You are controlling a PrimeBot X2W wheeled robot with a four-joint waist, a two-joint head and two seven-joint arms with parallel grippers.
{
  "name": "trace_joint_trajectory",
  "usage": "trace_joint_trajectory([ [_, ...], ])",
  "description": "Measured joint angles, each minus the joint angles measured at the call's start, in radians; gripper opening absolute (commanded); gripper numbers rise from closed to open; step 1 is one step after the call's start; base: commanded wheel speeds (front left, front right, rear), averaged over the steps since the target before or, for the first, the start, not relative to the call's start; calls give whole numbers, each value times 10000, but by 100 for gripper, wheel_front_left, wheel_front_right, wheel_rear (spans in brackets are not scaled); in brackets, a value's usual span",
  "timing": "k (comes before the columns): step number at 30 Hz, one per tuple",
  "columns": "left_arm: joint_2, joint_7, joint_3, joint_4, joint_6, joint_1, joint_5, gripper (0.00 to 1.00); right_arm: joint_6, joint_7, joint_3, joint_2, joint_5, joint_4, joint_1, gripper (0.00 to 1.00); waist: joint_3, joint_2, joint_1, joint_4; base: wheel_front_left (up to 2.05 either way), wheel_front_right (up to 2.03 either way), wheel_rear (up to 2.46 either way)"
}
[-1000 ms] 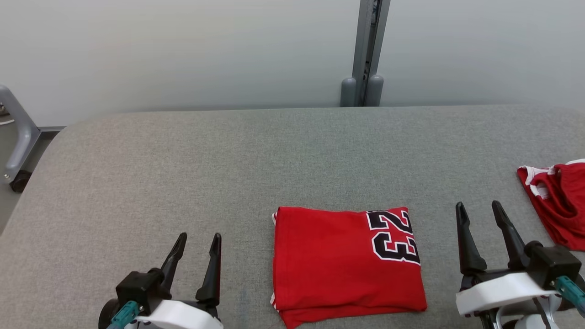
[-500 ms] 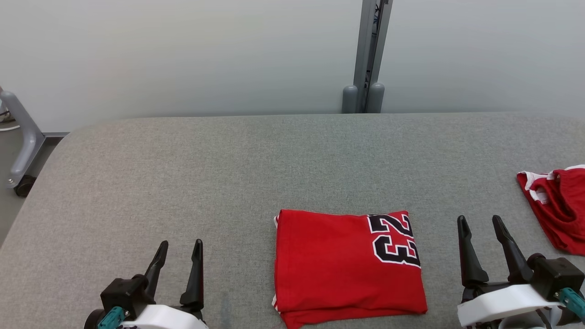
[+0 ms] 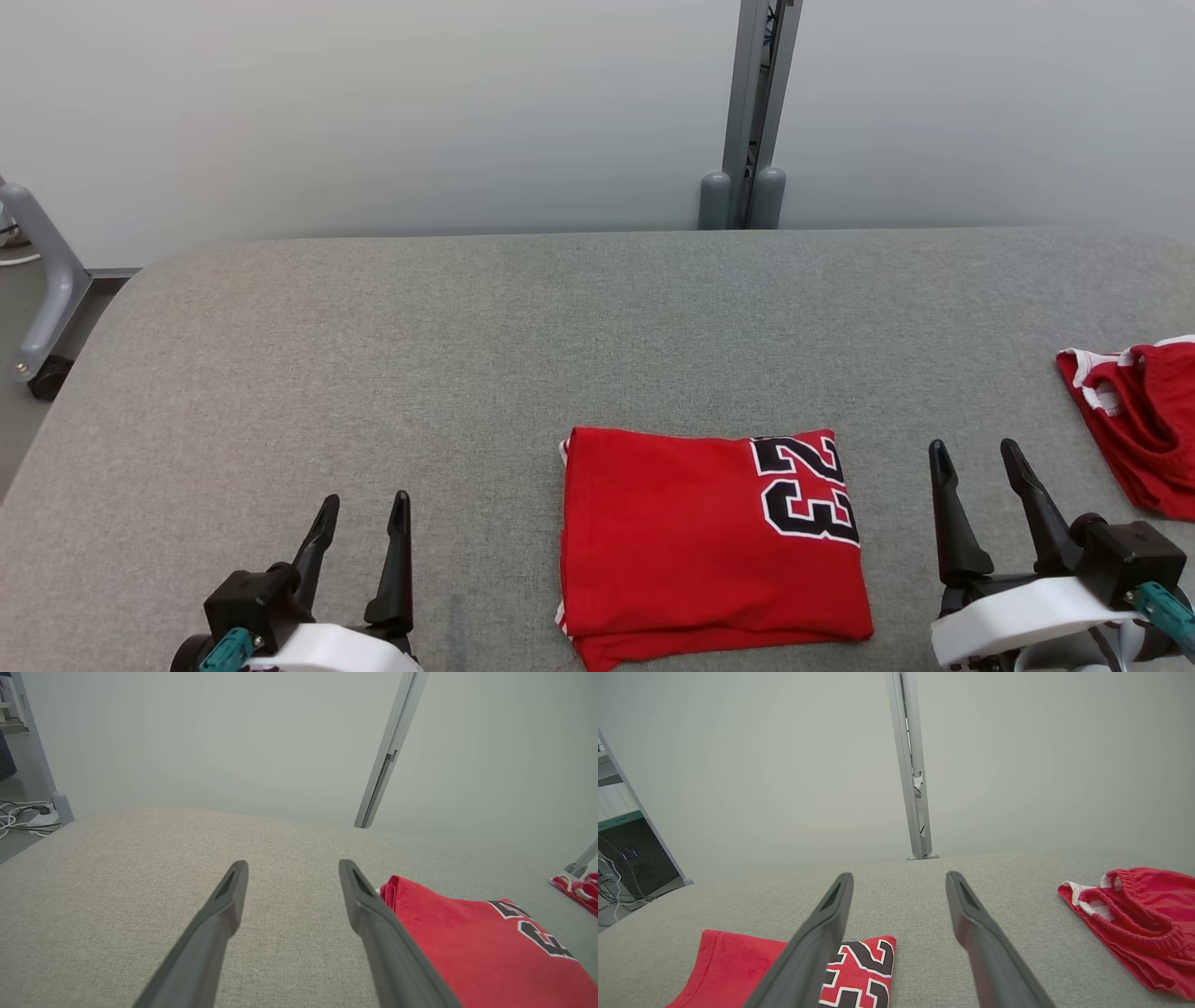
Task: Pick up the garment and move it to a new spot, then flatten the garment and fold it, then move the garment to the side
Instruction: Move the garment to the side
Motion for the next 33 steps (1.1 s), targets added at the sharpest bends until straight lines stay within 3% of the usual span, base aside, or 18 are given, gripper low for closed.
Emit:
trace_joint_trajectory([
  [9, -86, 0, 63, 71, -90, 1, 105, 100, 0, 336, 59, 0, -213, 128, -161, 100, 61, 0, 0, -5, 0, 0, 0],
  [16, -211, 0, 0, 174, -178, -17, 121, 100, 0, 2330, 98, -268, -508, 734, -797, 100, 179, 0, 0, 141, 0, 0, 0],
  [23, -349, 0, -23, 284, -268, -148, 213, 100, 0, 4800, 897, -1411, 1022, 1377, -1553, 100, 565, 0, 0, 411, 0, 0, 0],
  [33, -537, 0, -4, 456, -443, -497, 387, 100, 2, 6715, 2123, -2644, 3258, 1912, -2447, 100, 1234, 0, 0, 901, 0, 0, 0],
])
